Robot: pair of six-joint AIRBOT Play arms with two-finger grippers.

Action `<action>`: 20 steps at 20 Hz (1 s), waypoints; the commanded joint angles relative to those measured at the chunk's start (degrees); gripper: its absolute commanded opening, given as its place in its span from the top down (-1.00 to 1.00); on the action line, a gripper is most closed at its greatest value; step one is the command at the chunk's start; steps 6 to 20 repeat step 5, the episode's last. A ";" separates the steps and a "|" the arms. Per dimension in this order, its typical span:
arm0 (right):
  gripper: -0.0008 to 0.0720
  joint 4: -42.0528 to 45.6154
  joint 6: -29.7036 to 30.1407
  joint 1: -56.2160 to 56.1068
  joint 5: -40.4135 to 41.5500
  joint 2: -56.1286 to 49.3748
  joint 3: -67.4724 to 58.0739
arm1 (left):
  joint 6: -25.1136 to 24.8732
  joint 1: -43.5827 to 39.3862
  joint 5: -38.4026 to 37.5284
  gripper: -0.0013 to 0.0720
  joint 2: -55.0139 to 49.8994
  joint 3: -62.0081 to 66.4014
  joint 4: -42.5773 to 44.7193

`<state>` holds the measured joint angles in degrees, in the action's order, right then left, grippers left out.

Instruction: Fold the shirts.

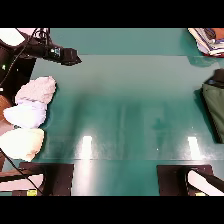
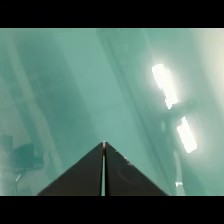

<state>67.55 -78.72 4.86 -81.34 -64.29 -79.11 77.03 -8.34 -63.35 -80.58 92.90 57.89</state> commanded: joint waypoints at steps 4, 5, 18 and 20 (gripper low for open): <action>0.93 0.09 1.86 -11.63 0.48 0.02 -0.17 | 0.09 -0.02 4.35 0.89 0.00 0.00 0.00; 0.93 -0.02 1.84 -11.61 0.35 0.02 -0.17 | 0.09 -0.02 4.72 0.89 0.00 0.00 -0.02; 0.93 -0.02 1.84 -11.61 0.35 0.02 -0.17 | 0.09 -0.02 4.72 0.89 0.00 0.00 -0.02; 0.93 -0.02 1.84 -11.61 0.35 0.02 -0.17 | 0.09 -0.02 4.72 0.89 0.00 0.00 -0.02</action>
